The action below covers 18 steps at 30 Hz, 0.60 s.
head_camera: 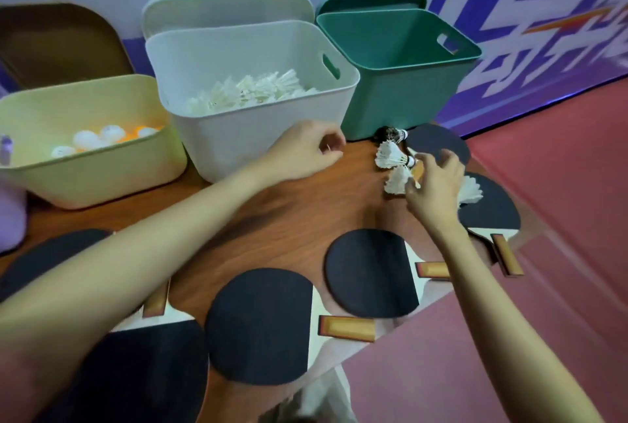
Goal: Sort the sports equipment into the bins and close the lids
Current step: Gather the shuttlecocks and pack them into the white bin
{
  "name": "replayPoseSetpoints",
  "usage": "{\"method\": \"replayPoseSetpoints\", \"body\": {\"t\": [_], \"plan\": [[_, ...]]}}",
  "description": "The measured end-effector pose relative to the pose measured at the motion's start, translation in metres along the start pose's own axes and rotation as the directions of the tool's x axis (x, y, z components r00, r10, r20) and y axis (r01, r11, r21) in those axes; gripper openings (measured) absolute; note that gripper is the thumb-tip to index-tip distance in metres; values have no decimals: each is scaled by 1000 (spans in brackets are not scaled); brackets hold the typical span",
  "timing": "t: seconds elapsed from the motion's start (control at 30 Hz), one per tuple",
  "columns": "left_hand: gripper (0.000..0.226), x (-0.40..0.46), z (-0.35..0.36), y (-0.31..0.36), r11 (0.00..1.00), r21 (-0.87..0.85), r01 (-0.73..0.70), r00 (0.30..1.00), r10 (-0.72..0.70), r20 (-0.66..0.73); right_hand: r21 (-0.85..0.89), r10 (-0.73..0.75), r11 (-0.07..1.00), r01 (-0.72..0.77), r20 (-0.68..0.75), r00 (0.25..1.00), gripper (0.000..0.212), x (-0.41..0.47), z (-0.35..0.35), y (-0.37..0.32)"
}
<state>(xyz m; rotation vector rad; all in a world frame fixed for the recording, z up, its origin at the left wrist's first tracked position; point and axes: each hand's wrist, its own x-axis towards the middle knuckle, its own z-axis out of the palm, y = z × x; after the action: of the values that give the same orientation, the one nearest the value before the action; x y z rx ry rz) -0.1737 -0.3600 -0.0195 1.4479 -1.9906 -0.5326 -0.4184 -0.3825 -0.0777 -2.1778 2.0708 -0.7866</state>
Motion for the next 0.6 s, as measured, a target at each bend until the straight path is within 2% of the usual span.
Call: {"method": "replayPoseSetpoints", "body": {"t": [0.13,0.3,0.5,0.6], "plan": [[14,-24,37,4,997,-48,64,995,-60,83,-58,239,969,-242,-53,970,64,-17,-8,27],[16,-50,75,10,995,-70,76,987,-65,149,-10,378,926,-378,10,926,70,-14,-10,47],[22,-49,95,12,995,-27,92,973,-84,215,-45,398,916,-398,-13,918,57,-20,-9,48],[32,-35,104,17,998,7,67,966,-67,249,-27,417,909,-416,4,909,28,-20,-6,53]]}}
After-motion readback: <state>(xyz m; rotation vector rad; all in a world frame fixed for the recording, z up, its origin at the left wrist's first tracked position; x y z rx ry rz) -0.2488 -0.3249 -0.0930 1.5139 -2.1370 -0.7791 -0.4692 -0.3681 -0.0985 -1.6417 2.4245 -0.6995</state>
